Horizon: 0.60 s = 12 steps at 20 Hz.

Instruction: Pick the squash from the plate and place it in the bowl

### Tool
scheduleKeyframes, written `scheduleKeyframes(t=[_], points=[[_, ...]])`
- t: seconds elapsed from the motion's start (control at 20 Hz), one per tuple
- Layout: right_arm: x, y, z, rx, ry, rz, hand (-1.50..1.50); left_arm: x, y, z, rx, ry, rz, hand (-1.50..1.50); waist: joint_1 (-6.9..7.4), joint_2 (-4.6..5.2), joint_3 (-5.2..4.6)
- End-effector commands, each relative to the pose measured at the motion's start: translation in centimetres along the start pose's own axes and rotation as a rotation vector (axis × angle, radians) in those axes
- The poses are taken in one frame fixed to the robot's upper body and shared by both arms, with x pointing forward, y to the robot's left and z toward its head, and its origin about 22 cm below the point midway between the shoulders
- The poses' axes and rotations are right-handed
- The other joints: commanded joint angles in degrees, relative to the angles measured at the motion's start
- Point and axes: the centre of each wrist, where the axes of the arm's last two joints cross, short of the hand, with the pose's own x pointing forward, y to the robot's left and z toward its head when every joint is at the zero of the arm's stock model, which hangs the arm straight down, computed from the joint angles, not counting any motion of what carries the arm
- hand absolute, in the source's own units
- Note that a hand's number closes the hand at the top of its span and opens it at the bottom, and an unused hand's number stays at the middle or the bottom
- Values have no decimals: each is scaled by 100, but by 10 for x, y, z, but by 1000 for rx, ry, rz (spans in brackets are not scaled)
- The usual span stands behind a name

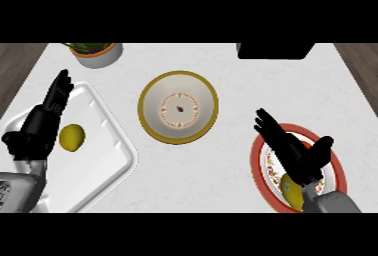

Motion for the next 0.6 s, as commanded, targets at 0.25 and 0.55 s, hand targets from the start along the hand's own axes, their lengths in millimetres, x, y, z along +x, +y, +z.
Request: scheduleKeyframes(t=[0.25,0.55], points=[[60,-103,45,-649,-198,503,150,-17,-61,27,-137,195,346,0,-597,13,21],[-1,-69,77,-1016,-209,583,-150,-12,-85,36,-227,226,454,0,-313,84,67]])
